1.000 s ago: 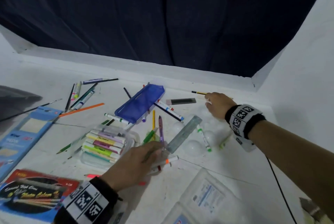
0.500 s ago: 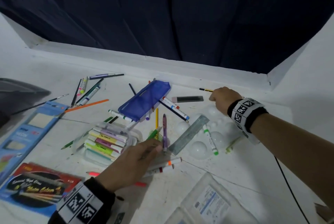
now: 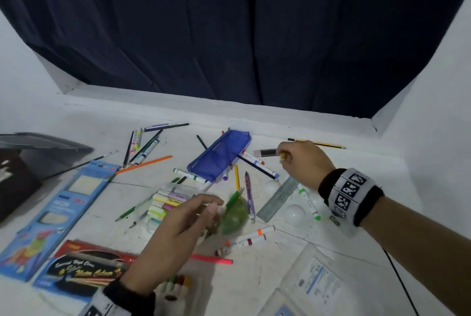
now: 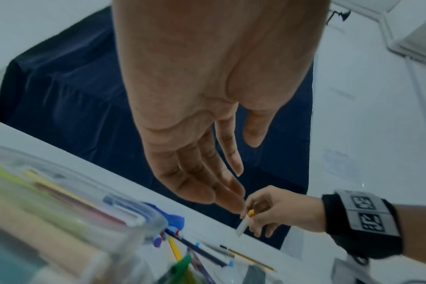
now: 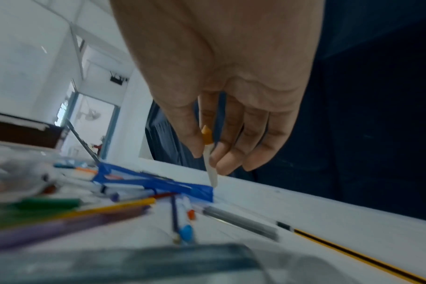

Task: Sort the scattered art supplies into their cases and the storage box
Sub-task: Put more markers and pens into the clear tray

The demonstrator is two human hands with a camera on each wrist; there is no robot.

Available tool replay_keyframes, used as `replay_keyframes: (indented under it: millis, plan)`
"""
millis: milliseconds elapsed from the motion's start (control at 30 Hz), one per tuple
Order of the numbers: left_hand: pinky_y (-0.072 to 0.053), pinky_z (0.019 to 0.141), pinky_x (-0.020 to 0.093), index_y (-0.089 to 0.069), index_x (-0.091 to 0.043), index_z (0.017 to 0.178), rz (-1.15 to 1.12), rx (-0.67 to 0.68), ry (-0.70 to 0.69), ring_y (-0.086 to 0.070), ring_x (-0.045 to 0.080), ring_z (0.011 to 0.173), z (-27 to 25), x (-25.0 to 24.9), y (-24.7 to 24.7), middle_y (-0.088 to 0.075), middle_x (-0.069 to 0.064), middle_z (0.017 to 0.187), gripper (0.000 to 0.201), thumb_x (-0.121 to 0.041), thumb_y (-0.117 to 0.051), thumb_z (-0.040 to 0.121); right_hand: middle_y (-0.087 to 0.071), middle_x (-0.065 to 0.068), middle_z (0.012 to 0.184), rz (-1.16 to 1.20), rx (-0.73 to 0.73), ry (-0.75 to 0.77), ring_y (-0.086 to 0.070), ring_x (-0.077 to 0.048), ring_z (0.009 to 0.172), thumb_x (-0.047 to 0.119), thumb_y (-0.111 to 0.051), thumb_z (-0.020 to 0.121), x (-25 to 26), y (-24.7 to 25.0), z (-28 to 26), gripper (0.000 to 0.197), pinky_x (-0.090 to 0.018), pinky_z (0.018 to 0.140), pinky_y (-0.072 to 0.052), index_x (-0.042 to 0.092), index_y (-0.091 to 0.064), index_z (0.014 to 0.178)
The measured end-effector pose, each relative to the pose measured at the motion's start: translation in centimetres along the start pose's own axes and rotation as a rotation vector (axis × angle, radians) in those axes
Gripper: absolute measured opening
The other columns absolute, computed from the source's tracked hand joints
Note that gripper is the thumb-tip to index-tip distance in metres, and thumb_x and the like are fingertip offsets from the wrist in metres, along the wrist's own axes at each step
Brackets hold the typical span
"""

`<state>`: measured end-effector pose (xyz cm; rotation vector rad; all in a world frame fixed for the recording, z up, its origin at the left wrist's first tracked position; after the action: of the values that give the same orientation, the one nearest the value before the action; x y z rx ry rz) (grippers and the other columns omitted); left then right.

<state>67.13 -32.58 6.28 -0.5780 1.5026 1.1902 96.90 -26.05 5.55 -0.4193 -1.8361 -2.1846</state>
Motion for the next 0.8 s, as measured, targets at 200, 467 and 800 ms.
replay_keyframes:
  millis: [200,467,800]
  plan:
    - [-0.052,0.071,0.023,-0.072,-0.020,0.108,0.040,-0.051,0.021,-0.069,0.019,0.082,-4.2,1.5,7.3,-0.073,0.007,0.089,0.023,-0.027,-0.055,0.094,-0.063,0.002,0.073,0.367,0.001,0.093,-0.057,-0.015,0.068,0.021,-0.067,0.089,7.2,-0.5,-5.3,0.004,-0.032,0.068,-0.049,0.022,-0.065,0.086]
    - [-0.042,0.088,0.007,-0.052,-0.055,0.111,0.607,0.210,0.113,-0.055,-0.003,0.113,-8.2,10.4,17.2,-0.056,-0.035,0.118,0.035,-0.033,-0.069,0.091,-0.064,0.001,0.067,0.625,0.391,0.010,-0.063,-0.014,0.062,0.018,-0.069,0.089,14.2,-5.6,-11.6,0.008,-0.036,0.065,-0.055,0.011,-0.065,0.090]
    - [-0.042,0.107,0.033,-0.025,-0.069,0.139,0.687,0.470,0.012,-0.038,-0.011,0.129,-7.8,14.2,22.2,-0.044,-0.039,0.137,0.076,-0.056,-0.070,0.078,-0.070,-0.004,0.077,0.368,0.428,-0.186,-0.068,-0.013,0.062,0.032,-0.075,0.085,19.2,-10.5,-15.1,0.020,-0.028,0.068,-0.054,0.017,-0.061,0.087]
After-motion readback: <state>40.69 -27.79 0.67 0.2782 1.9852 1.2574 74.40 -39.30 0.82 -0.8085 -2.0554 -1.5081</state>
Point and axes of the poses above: each hand's wrist, its own z-axis towards the middle knuckle, its own y-axis out of the back of the hand, x = y × z, the point moved 2 cm from there along z, towards the middle knuckle
